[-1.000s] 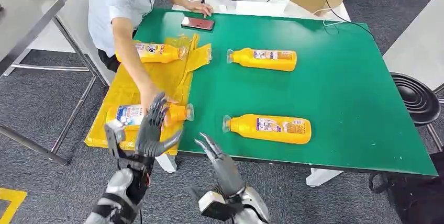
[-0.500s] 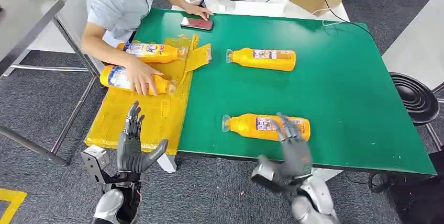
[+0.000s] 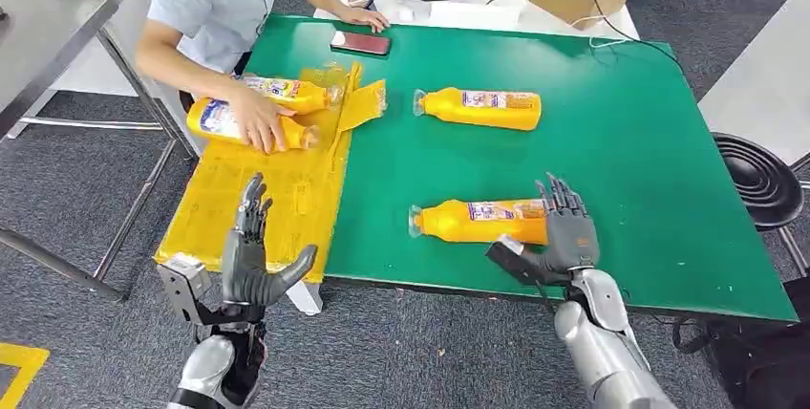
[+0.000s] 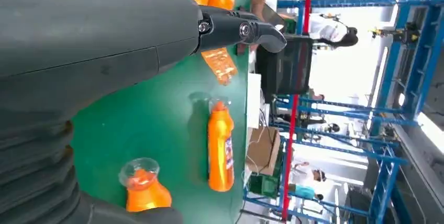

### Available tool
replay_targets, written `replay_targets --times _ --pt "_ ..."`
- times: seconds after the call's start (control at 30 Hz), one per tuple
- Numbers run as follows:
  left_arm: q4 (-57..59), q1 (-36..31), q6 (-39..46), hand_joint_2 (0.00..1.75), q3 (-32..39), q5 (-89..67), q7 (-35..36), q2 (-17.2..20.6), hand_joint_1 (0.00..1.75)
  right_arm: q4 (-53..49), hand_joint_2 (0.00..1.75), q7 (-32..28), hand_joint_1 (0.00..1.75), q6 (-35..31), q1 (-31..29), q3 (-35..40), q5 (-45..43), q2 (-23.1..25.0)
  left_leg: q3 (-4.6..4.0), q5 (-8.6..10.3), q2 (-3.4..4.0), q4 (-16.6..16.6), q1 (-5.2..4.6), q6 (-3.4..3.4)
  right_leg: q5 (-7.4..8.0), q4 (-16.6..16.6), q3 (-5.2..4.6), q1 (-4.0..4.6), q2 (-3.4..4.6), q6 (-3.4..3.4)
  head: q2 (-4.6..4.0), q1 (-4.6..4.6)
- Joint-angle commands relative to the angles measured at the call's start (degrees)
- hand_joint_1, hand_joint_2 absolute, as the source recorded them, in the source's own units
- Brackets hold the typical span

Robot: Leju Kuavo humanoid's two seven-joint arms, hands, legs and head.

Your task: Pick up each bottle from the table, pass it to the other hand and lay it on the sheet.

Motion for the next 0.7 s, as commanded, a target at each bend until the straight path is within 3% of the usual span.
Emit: replay_targets --times 0.03,0.3,0.33,0.37,0.5,0.53,0.63,0.67,0.7 --pt "8.8 -6.6 -0.1 1.75 -3.2 0.3 0.3 0.1 0.0 17.9 1.75 -2.9 0.0 4.8 -8.6 -2.2 -2.3 3.7 0.16 -0.03 0.09 0.0 0.0 -0.04 -0.01 0.0 0.15 0.02 0.03 -0.07 0.0 -0.02" --pt "9.5 -7.2 -0.7 1.75 -3.6 1.3 0.5 0.1 0.0 19.7 1.75 2.8 0.0 10.4 -10.1 2.9 2.9 2.2 0.33 -0.06 0.18 0.0 0.03 -0.04 -0.06 -0.1 0.3 0.06 0.02 -0.1 0.0 0.0" --pt "9.7 -7.4 -0.9 1.75 -3.7 1.5 0.5 0.1 0.0 19.8 1.75 2.5 0.89 11.0 -10.1 3.0 2.9 2.0 0.25 -0.02 0.21 -0.1 0.02 -0.03 -0.02 -0.1 0.22 0.05 0.03 -0.08 0.0 -0.02" --pt "10.0 -7.7 -1.1 1.75 -3.9 1.8 0.5 0.0 0.0 20.2 1.75 2.4 1.45 12.6 -10.2 3.1 2.8 1.7 0.31 -0.04 0.22 -0.1 0.02 -0.04 -0.04 -0.1 0.28 0.06 0.02 -0.09 0.0 -0.02" --pt "10.2 -7.9 -1.1 1.75 -3.9 1.8 0.5 0.0 0.0 20.2 1.75 2.2 1.45 12.6 -10.1 3.0 2.7 1.5 0.42 -0.02 0.26 -0.1 0.04 -0.04 0.0 -0.1 0.34 0.08 0.13 -0.12 0.0 0.0" --pt "10.3 -7.9 -1.2 1.75 -3.9 1.9 0.6 0.0 0.0 20.3 1.75 2.4 1.75 12.8 -10.1 3.3 2.9 1.5 0.46 -0.03 0.31 0.0 0.04 -0.04 0.0 -0.1 0.34 0.07 0.19 -0.1 0.0 -0.02" --pt "10.4 -8.4 -2.1 1.75 -4.1 2.8 0.8 0.0 0.0 21.5 1.75 5.5 1.75 15.0 -10.6 5.3 5.3 1.1 0.55 -0.01 0.36 -0.1 0.04 -0.04 -0.01 -0.1 0.45 0.07 0.15 -0.1 0.0 -0.02" --pt "10.5 -8.5 -3.1 1.75 -4.3 3.8 1.8 -0.1 0.0 22.6 1.75 12.0 1.75 20.4 -11.4 7.3 7.6 0.5 0.63 -0.03 0.35 -0.1 0.05 -0.06 -0.03 -0.1 0.54 0.08 0.11 -0.14 0.0 -0.02" --pt "10.6 -8.6 -3.2 1.75 -4.3 3.9 1.9 -0.1 0.0 22.5 1.75 13.7 1.75 23.2 -11.7 8.4 8.5 0.1 0.57 -0.02 0.37 0.0 0.05 -0.04 0.0 -0.1 0.47 0.08 0.15 -0.1 0.0 0.0"
